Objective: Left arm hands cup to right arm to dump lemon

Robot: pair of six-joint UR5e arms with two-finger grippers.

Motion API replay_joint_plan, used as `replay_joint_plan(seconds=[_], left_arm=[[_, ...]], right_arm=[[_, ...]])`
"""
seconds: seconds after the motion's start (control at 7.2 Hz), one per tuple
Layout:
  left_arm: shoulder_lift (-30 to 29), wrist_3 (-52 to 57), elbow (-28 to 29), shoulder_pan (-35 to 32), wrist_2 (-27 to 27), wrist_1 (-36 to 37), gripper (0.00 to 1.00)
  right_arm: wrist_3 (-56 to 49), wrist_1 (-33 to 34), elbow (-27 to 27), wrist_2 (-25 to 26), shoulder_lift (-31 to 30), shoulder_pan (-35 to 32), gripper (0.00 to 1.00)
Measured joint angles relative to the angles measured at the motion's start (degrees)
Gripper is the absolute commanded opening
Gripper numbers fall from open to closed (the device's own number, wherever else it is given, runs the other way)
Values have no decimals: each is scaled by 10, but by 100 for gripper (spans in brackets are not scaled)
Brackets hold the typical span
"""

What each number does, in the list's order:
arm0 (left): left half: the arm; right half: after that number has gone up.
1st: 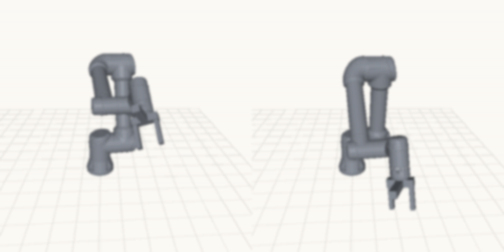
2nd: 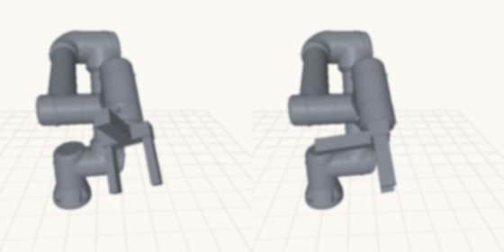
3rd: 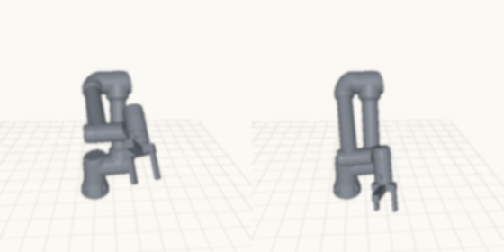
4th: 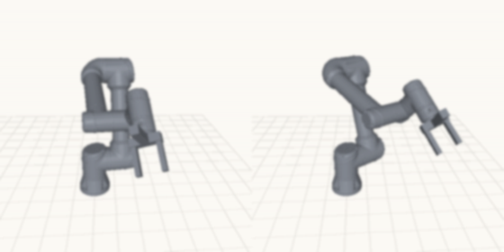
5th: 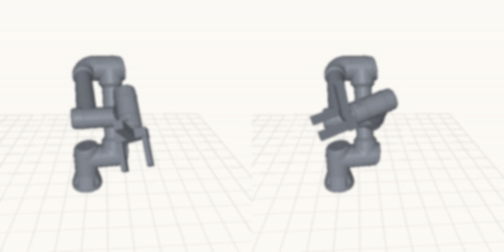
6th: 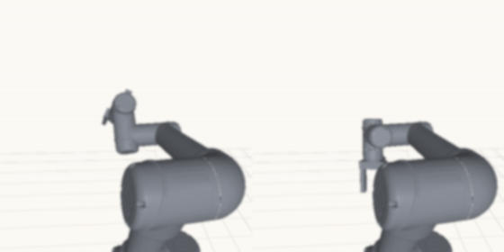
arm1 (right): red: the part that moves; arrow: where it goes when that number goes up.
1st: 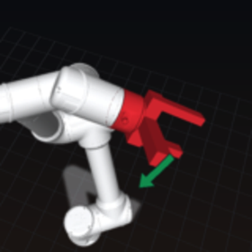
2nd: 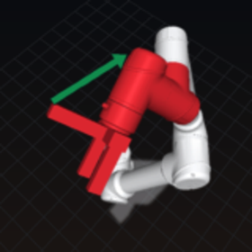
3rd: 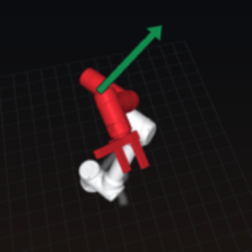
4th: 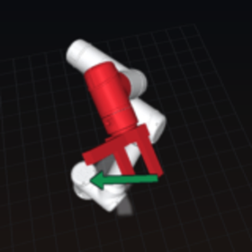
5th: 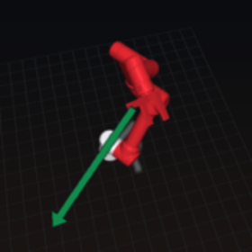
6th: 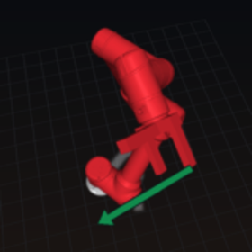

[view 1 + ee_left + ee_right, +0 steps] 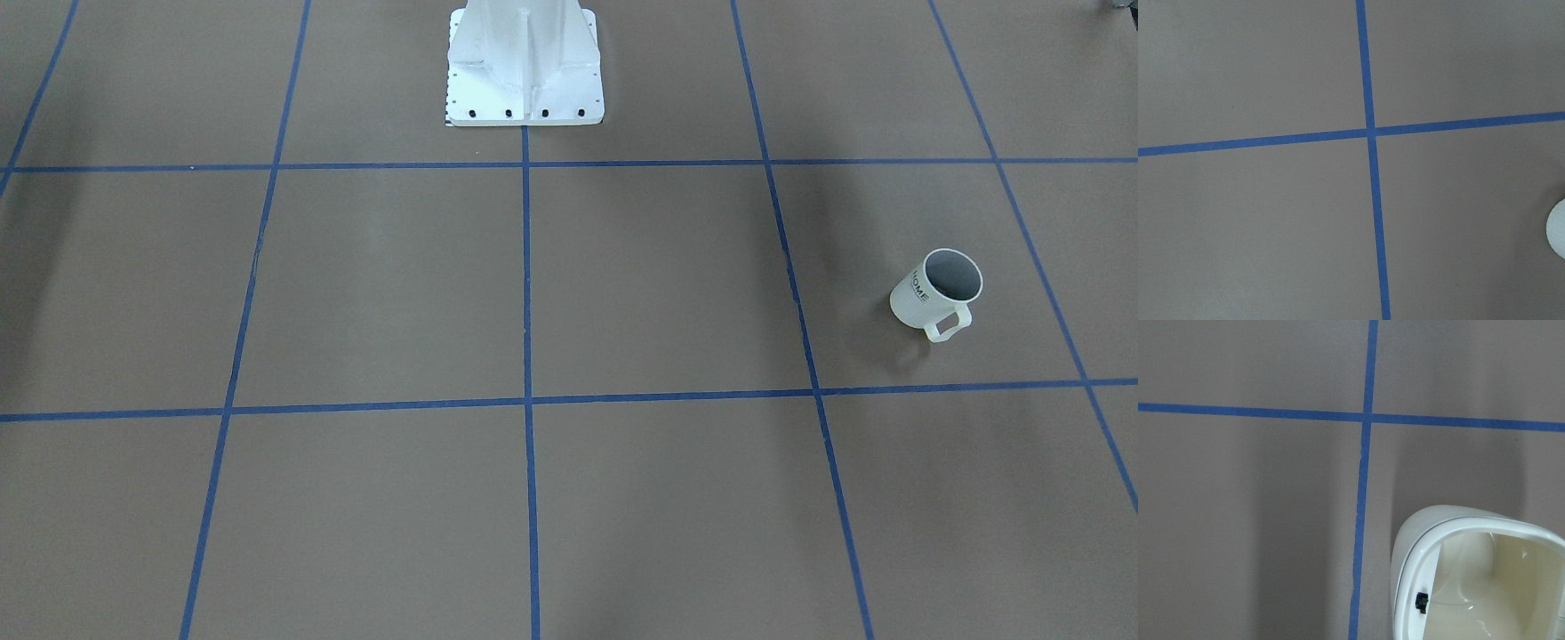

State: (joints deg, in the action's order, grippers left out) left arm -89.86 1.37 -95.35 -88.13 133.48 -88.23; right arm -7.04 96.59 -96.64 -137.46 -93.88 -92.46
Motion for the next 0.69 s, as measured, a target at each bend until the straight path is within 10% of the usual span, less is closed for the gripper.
replay_joint_plan(seconds=[0.69], left_arm=[[-10, -3, -19, 2, -2, -5, 100]], right_arm=[[3, 0, -9, -2, 7, 0, 100]])
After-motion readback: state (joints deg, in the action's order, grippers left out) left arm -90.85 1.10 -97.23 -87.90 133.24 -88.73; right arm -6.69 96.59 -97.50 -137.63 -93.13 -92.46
